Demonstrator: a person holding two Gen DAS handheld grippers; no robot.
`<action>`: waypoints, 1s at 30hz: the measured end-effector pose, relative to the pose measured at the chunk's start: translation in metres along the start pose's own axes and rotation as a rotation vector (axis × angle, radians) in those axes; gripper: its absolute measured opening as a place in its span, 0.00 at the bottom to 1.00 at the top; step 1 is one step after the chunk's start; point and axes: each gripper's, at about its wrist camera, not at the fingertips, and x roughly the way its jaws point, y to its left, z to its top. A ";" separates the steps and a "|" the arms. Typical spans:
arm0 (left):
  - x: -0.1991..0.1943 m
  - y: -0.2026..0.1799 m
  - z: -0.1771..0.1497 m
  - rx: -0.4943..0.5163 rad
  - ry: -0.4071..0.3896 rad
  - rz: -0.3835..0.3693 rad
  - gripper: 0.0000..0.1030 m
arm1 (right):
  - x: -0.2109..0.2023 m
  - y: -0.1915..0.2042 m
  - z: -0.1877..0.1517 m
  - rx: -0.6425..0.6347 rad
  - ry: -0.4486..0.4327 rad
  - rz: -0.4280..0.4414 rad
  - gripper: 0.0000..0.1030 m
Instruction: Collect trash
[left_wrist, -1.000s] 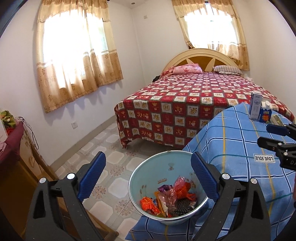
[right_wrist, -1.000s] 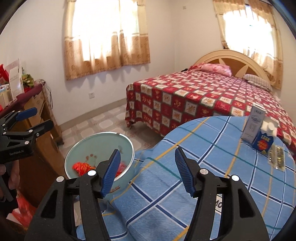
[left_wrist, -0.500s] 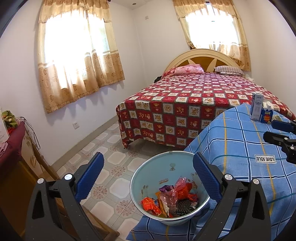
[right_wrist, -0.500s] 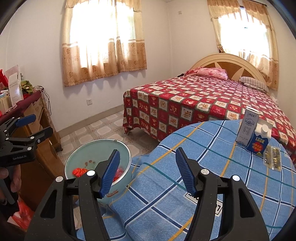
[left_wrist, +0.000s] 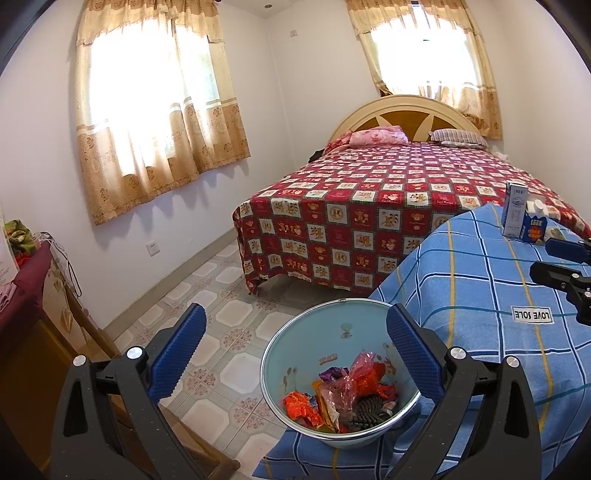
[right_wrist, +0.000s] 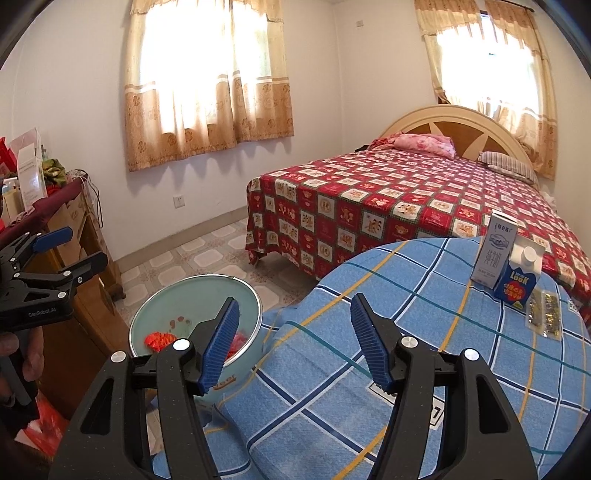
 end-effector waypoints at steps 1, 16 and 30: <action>0.000 0.000 0.000 0.002 0.001 0.000 0.94 | 0.001 0.000 0.000 0.001 -0.001 -0.001 0.61; 0.003 -0.003 -0.002 0.008 0.015 0.006 0.94 | 0.000 -0.001 -0.005 -0.008 0.008 -0.001 0.61; 0.006 -0.006 -0.003 0.025 0.017 0.018 0.94 | 0.001 0.003 -0.004 -0.013 0.003 -0.002 0.63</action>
